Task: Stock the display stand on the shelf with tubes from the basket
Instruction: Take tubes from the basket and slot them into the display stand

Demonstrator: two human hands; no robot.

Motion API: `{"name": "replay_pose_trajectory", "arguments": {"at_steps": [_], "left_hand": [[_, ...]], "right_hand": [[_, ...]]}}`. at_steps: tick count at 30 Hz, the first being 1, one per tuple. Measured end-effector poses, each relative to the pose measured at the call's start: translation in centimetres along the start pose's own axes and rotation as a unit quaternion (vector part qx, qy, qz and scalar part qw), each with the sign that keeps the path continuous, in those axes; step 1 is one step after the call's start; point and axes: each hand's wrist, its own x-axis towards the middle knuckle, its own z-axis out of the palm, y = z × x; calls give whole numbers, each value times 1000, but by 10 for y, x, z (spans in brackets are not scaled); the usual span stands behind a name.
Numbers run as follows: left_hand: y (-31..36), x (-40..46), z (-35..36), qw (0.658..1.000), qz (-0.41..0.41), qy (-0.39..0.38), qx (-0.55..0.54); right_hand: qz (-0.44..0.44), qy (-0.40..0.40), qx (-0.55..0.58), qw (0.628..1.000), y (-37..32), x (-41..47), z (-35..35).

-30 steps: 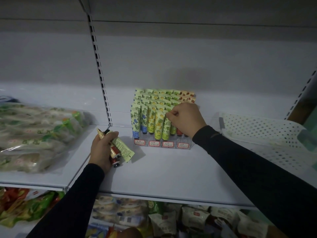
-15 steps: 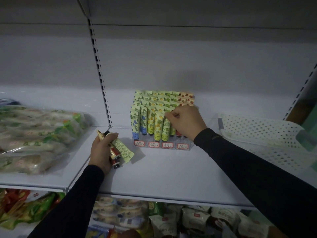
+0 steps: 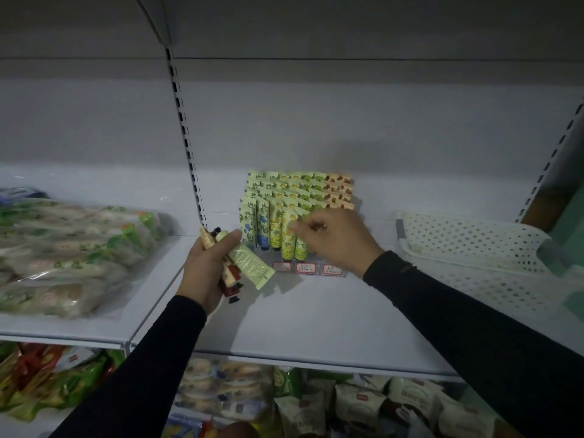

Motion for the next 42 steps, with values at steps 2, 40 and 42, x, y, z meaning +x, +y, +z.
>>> {"name": "replay_pose_trajectory", "arguments": {"at_steps": [2, 40, 42], "left_hand": [[4, -5, 15, 999, 8, -44, -26], [-10, -5, 3, 996, -70, -51, 35], [-10, 0, -13, 997, -59, -11, 43]], "right_hand": [[3, -90, 18, 996, -4, -9, 8], [92, 12, 163, 982, -14, 14, -27], [60, -3, 79, 995, -23, 22, -26]]}}
